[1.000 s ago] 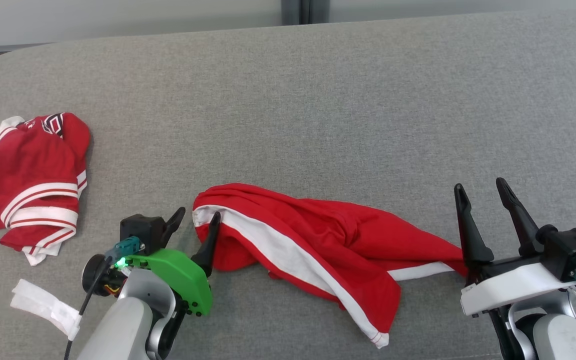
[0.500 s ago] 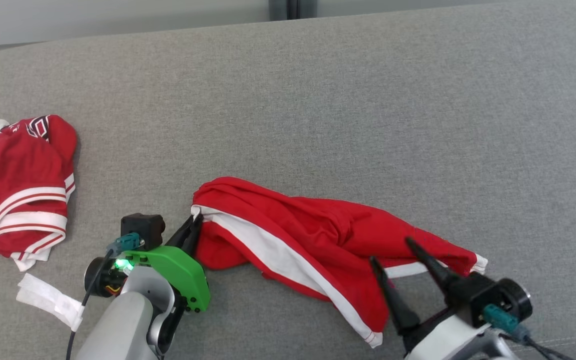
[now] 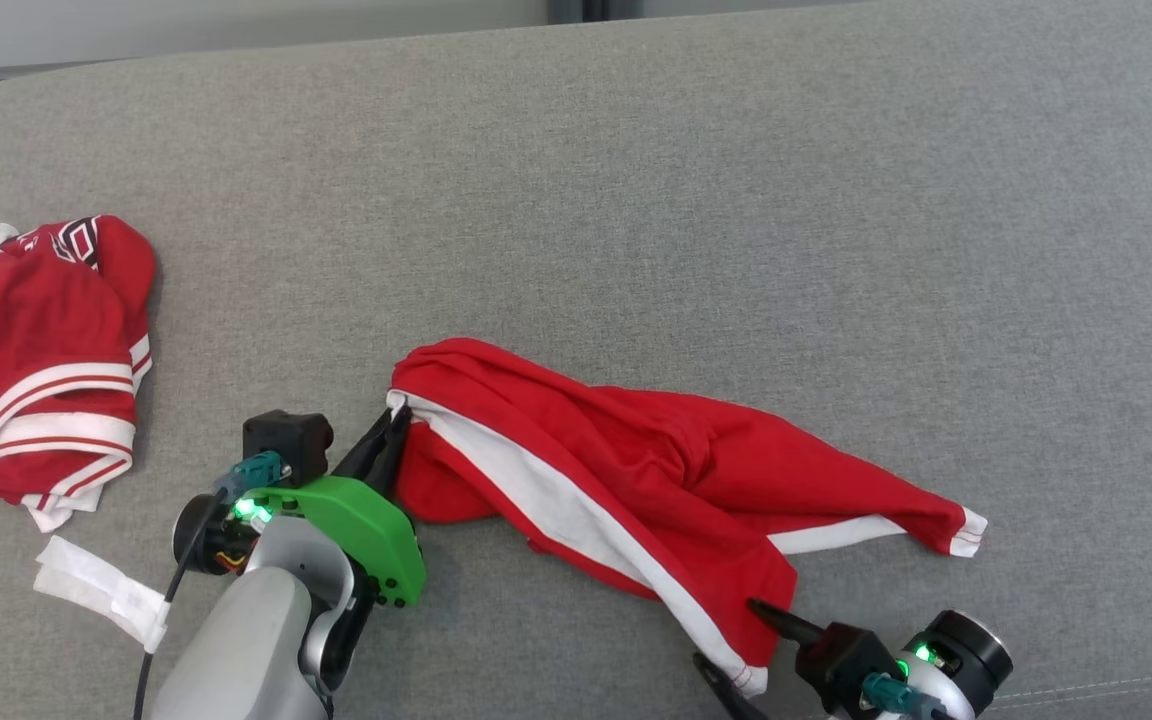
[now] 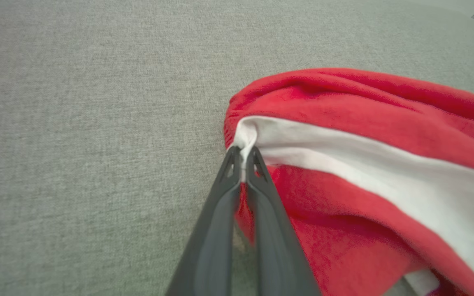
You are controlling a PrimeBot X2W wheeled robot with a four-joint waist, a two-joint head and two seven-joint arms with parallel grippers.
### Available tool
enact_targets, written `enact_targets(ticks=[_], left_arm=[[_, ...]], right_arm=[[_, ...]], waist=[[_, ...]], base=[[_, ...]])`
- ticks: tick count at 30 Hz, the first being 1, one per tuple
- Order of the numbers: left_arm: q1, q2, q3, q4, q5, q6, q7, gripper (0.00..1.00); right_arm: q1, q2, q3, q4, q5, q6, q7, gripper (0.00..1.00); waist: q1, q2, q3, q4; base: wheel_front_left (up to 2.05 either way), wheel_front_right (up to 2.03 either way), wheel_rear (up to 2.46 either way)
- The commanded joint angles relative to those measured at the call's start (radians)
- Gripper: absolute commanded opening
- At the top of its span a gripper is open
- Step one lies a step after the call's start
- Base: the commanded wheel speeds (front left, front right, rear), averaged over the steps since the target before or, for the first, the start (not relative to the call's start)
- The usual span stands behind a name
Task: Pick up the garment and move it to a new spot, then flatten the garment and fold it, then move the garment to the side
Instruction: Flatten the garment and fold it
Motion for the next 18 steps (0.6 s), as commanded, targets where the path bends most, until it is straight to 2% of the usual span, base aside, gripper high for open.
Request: enact_targets(ticks=[1,2,7,11,18], left_arm=[[-0.017,-0.001,0.001,-0.001,-0.005,0.001,-0.015,0.0],[-0.018,-0.001,0.001,-0.005,-0.003,0.002,-0.024,0.0],[-0.007,0.012,0.009,-0.037,0.004,0.014,-0.059,0.0],[0.009,0.031,0.022,-0.11,0.013,0.036,-0.091,0.0],[0.01,0.07,0.038,-0.339,0.051,0.086,-0.112,0.0]], right_arm=[[-0.013,0.009,-0.012,0.012,-0.005,-0.001,0.006,0.44],[-0.016,0.018,-0.02,0.017,-0.003,-0.001,0.006,0.0],[-0.021,0.052,-0.096,-0.011,0.016,-0.001,-0.06,0.0],[-0.038,0.075,-0.2,-0.061,0.01,-0.001,-0.116,0.0],[-0.133,0.108,-0.401,-0.133,-0.017,-0.002,-0.177,0.0]], waist=[[0.0,0.0,0.003,0.004],[0.0,0.0,0.003,0.006],[0.0,0.0,0.001,0.01],[0.0,0.0,-0.008,0.005],[0.0,0.0,-0.04,-0.003]], base=[[0.0,0.0,0.0],[0.0,0.0,0.0],[0.0,0.0,0.0],[0.0,0.0,0.0],[0.0,0.0,0.0]])
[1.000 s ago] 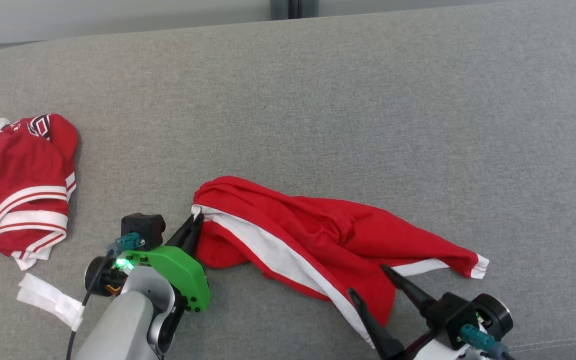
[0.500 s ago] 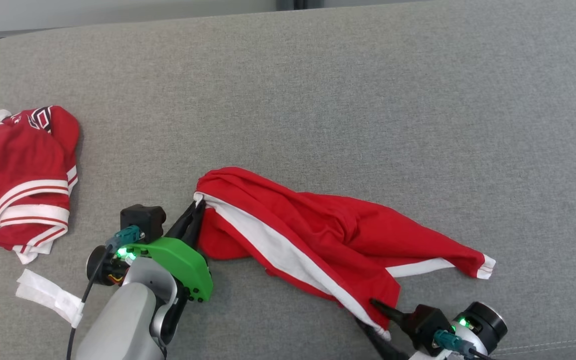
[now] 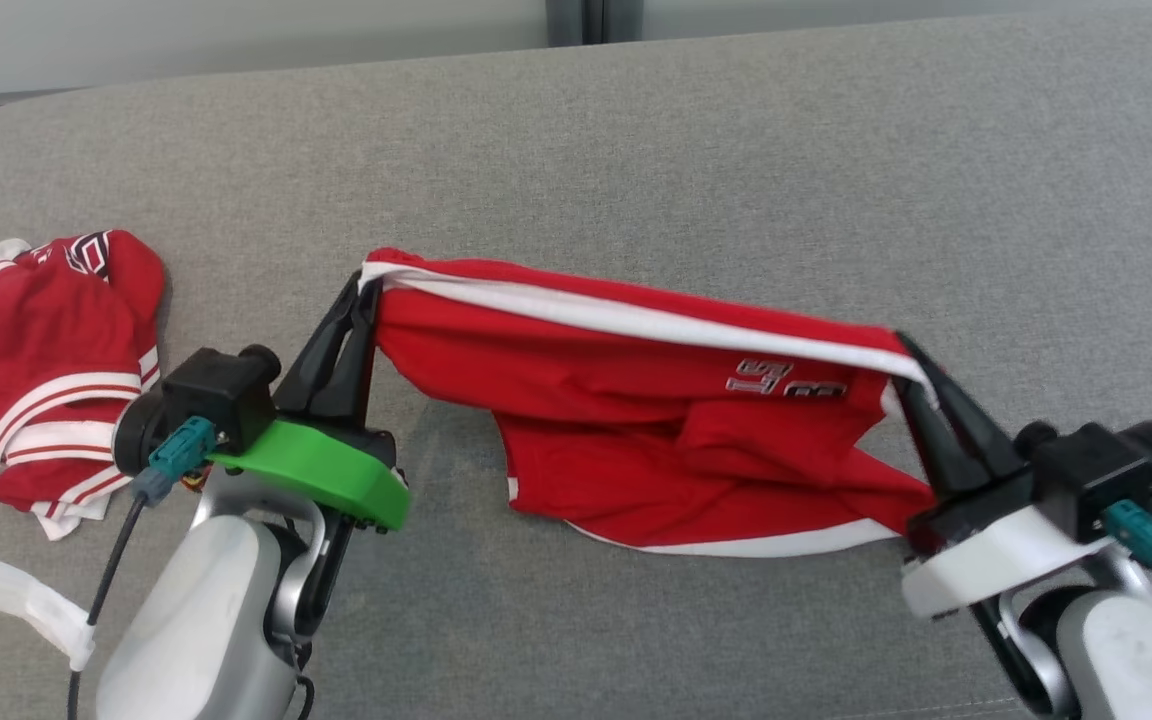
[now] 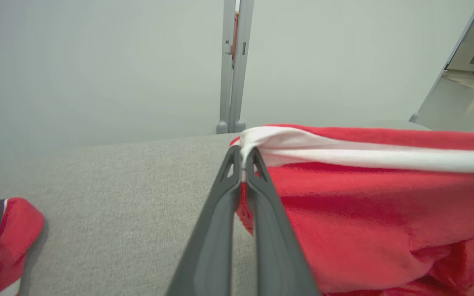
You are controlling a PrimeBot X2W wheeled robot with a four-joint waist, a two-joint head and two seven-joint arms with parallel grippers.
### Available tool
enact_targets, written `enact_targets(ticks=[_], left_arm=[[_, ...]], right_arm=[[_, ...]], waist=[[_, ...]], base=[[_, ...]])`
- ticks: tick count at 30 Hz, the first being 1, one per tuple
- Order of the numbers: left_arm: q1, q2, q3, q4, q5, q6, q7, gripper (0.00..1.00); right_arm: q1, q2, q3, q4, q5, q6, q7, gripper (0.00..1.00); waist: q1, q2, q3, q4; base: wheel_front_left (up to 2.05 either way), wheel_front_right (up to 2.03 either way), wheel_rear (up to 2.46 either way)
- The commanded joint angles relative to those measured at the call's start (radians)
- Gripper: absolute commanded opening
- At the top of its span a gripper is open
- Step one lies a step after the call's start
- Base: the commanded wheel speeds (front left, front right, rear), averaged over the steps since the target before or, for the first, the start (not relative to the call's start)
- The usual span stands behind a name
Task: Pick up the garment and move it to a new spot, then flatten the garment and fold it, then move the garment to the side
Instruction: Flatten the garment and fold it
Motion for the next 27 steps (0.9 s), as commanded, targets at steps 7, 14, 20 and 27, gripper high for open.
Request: enact_targets(ticks=[7,14,20,27], left_arm=[[-0.069,0.058,0.034,-0.27,0.065,0.053,-0.001,0.0],[-0.158,0.074,0.043,-0.42,0.084,0.068,0.058,0.0],[-0.236,0.053,0.033,-0.364,0.049,0.038,0.088,0.0],[-0.461,-0.014,0.053,0.001,-0.018,-0.03,0.042,0.0]], right_arm=[[-0.179,-0.035,-0.126,-0.088,-0.019,-0.002,-0.005,0.0],[-0.309,-0.061,-0.167,-0.11,0.027,-0.002,0.034,0.0],[-0.401,-0.084,-0.143,-0.043,0.079,-0.002,0.051,0.0],[-0.672,-0.108,-0.084,0.193,0.131,-0.002,0.048,0.0]], waist=[[0.0,0.0,-0.05,-0.009],[0.0,0.0,-0.063,-0.004],[0.0,0.0,-0.031,-0.001],[0.0,0.0,0.033,-0.015]], base=[[0.0,0.0,0.0],[0.0,0.0,0.0],[0.0,0.0,0.0],[0.0,0.0,0.0]])
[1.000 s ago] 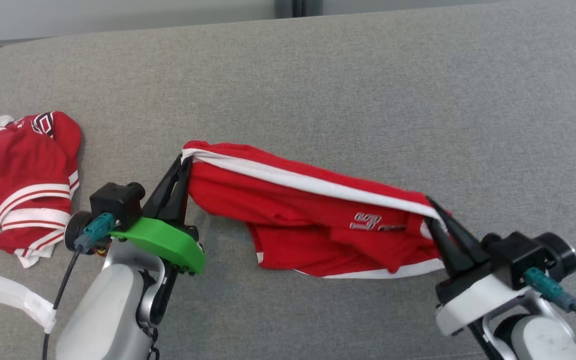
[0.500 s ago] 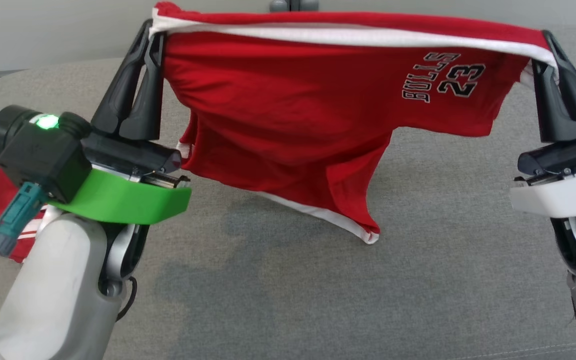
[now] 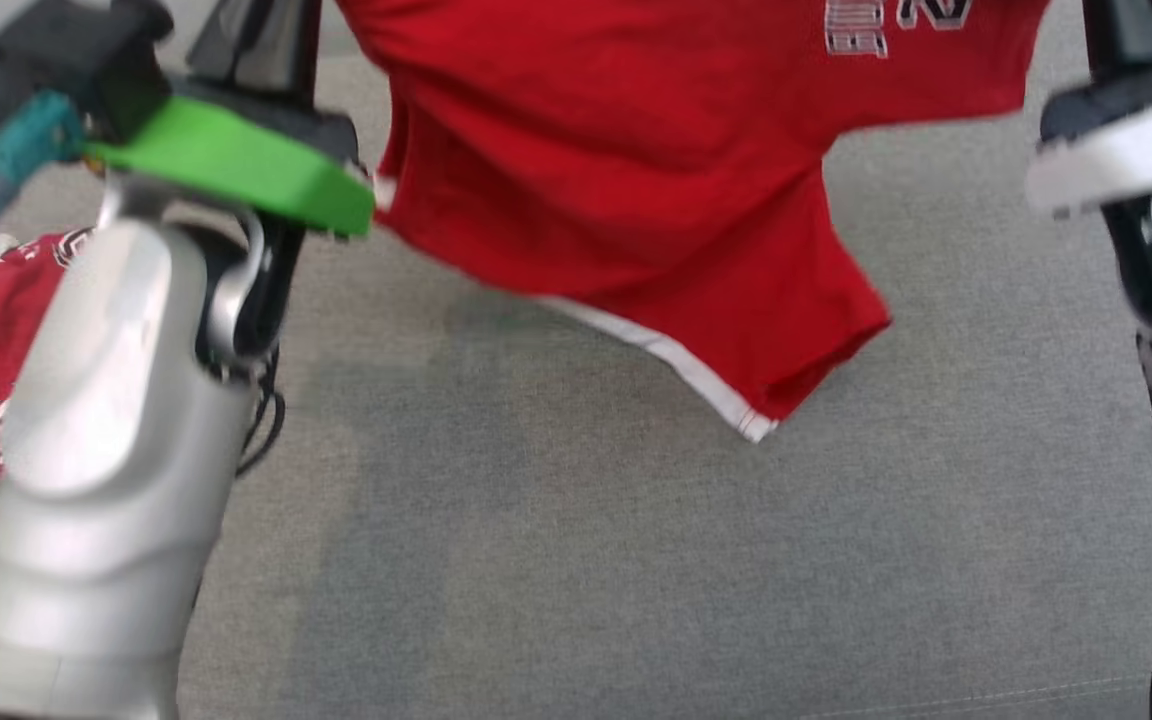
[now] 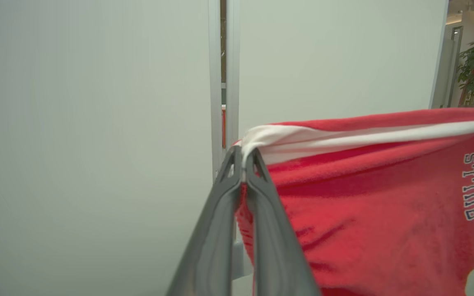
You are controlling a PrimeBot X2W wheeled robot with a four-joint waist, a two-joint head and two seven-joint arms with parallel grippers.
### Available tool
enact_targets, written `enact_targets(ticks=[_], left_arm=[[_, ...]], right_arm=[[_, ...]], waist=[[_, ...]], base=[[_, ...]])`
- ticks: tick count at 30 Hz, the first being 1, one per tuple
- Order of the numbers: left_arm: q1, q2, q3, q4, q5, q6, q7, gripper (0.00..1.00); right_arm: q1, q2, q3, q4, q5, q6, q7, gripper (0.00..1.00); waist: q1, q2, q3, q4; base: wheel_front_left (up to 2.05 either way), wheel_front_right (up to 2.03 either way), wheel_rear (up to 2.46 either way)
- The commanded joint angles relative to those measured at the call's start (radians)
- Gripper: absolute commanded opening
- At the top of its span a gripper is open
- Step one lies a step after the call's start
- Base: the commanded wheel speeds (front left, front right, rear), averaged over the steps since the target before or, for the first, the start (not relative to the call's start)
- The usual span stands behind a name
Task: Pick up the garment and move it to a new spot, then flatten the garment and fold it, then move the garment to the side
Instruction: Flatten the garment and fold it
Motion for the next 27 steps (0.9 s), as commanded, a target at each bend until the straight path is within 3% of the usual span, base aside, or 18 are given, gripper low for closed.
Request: enact_targets(ticks=[1,8,13,21,27], left_arm=[[-0.067,-0.008,0.019,0.076,-0.01,-0.008,-0.028,0.0],[-0.348,-0.065,0.097,0.47,-0.049,-0.041,-0.166,0.0],[-0.38,-0.068,0.141,0.703,-0.055,-0.036,-0.181,0.0],[-0.223,-0.123,0.15,1.005,-0.096,-0.055,-0.181,0.0],[-0.03,-0.148,0.153,0.994,-0.12,-0.078,-0.179,0.0]], right_arm=[[-0.07,-0.007,0.002,0.056,0.004,-0.003,-0.003,0.0],[-0.422,0.064,0.028,0.379,0.01,-0.004,-0.075,0.0],[-0.521,0.14,0.053,0.625,-0.002,-0.006,-0.14,0.0],[-0.368,0.235,0.209,0.963,0.066,-0.004,-0.23,0.0],[-0.156,0.232,0.286,0.995,0.176,-0.004,-0.274,0.0]], waist=[[-0.0001,-0.0001,0.032,-0.012],[-0.0001,-0.0001,0.072,-0.046],[-0.0001,-0.0001,0.088,-0.071],[-0.0001,-0.0001,0.123,-0.069],[-0.0001,-0.0001,0.121,-0.049]], base=[[0.0,0.0,0.0],[0.0,0.0,0.0],[0.0,0.0,0.0],[0.0,0.0,0.0],[0.0,0.0,0.0]])
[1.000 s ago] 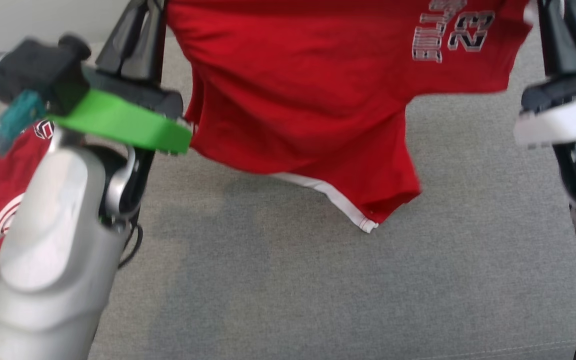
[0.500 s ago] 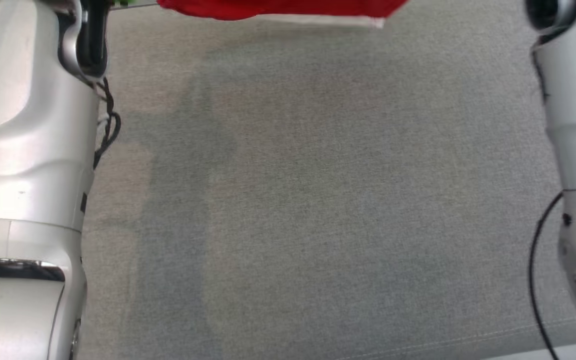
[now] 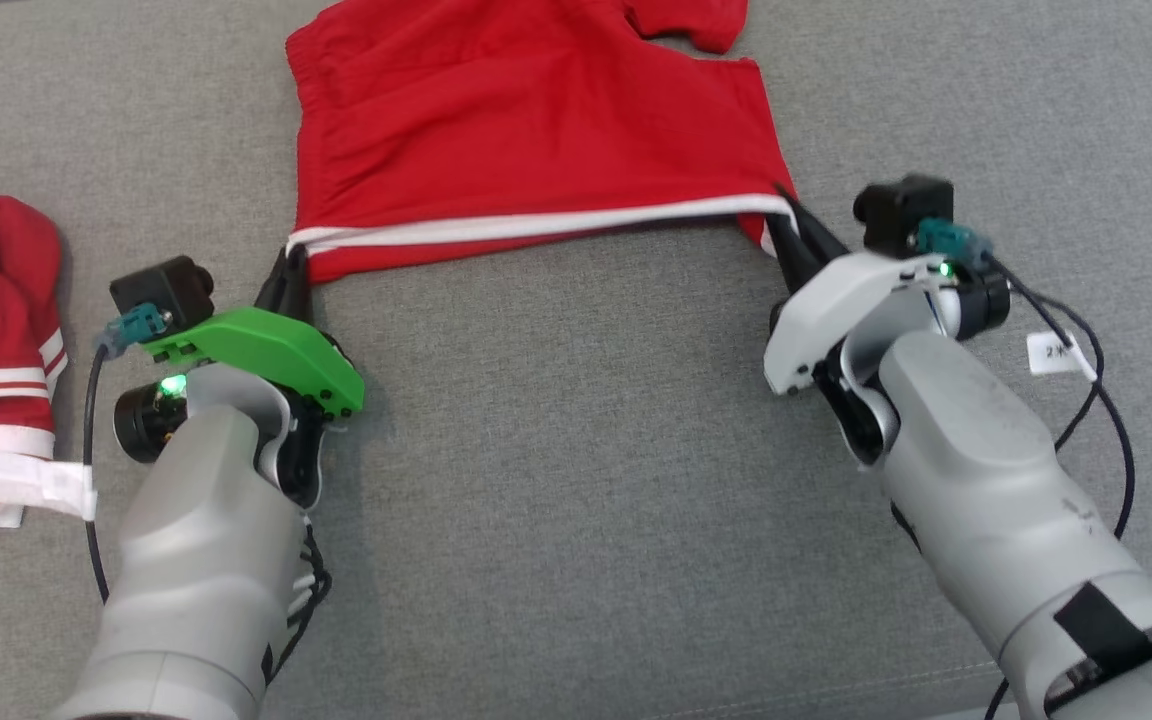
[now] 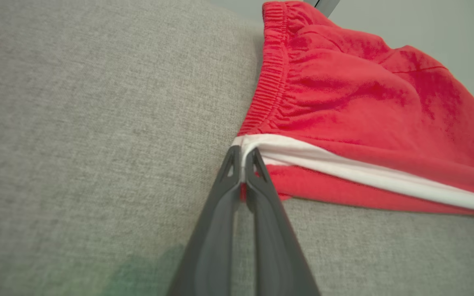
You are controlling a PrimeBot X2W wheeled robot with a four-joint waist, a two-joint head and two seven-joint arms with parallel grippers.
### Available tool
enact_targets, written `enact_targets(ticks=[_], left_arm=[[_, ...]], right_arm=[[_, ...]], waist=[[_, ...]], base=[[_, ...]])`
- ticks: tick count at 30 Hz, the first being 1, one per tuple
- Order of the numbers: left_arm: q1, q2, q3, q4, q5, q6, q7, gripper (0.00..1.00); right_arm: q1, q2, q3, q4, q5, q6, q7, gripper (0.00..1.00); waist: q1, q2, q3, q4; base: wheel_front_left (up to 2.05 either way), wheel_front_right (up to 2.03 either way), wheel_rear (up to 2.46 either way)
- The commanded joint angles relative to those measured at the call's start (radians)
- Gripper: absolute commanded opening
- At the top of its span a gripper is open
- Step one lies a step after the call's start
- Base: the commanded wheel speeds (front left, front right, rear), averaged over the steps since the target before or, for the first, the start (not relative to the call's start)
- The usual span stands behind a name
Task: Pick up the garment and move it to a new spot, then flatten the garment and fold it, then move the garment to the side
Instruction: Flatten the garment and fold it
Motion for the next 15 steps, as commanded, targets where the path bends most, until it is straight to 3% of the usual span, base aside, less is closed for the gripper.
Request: enact_targets(ticks=[1,7,15], left_arm=[[0.053,0.011,0.005,-0.024,0.006,0.002,0.002,0.0],[0.269,0.017,-0.004,-0.248,0.088,-0.003,0.002,0.0],[0.591,0.043,0.056,-0.65,0.167,0.009,-0.002,0.0]], right_arm=[[0.046,-0.029,0.009,-0.021,0.023,-0.005,-0.01,0.0],[0.299,-0.103,-0.01,-0.261,0.049,-0.005,-0.012,0.0],[0.673,-0.162,-0.144,-0.621,-0.027,-0.007,-0.012,0.0]], waist=[[0.0,0.0,-0.007,0.003],[0.0,0.0,-0.068,0.007],[0.0,0.0,-0.153,0.0]], base=[[0.0,0.0,0.0],[0.0,0.0,0.0],[0.0,0.0,0.0]])
